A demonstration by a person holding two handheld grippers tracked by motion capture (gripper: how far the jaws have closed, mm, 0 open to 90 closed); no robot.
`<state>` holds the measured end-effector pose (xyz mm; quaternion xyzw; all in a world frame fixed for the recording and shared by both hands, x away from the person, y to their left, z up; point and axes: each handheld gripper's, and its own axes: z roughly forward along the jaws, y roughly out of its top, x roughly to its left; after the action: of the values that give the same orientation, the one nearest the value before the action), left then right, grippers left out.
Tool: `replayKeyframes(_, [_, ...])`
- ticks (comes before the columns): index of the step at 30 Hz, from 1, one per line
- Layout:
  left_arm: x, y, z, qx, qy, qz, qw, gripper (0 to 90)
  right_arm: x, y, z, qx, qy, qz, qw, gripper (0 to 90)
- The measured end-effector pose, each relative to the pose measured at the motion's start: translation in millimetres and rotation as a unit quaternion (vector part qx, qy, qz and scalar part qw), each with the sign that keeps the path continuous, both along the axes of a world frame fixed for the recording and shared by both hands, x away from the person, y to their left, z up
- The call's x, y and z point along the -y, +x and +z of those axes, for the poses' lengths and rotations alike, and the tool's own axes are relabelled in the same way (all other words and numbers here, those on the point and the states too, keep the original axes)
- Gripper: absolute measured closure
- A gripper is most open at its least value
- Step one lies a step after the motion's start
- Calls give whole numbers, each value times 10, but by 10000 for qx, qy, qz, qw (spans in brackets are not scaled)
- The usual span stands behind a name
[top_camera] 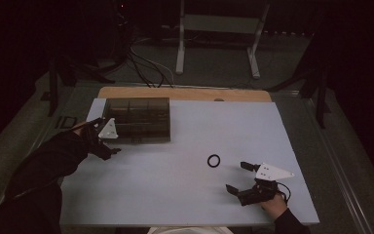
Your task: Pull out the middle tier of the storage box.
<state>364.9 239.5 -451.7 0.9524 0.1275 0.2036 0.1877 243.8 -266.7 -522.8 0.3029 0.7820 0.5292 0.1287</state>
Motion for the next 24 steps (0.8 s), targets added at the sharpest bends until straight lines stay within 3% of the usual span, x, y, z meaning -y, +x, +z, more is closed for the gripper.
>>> replayKeyframes(1, [12, 17, 1, -47, 0, 5, 10000, 329, 1, 2, 0, -1, 1, 11, 10000, 0])
replayKeyframes(5, [56, 81, 14, -72, 60, -42, 9999, 378, 14, 7, 3, -27, 54, -37, 10000, 0])
replayKeyframes(8, [86, 127, 23, -140, 205, -279, 9993, 476, 25, 7, 7, -32, 76, -45, 10000, 0])
replayKeyframes(11, [117, 175, -1, -154, 409, -531, 9976, 535, 21, 7, 5, -19, 68, -34, 10000, 0])
replayKeyframes(14, [123, 243, -19, -348, 382, -725, 9960, 603, 19, 6, 4, -10, 49, -34, 10000, 0])
replayKeyframes(17, [134, 289, -43, -405, 510, -878, 9940, 646, 22, 7, 3, -10, 48, -34, 10000, 0])
replayKeyframes(24, [157, 368, -81, -535, 837, -1040, 9896, 730, 25, 7, 3, -24, 56, -33, 10000, 0])
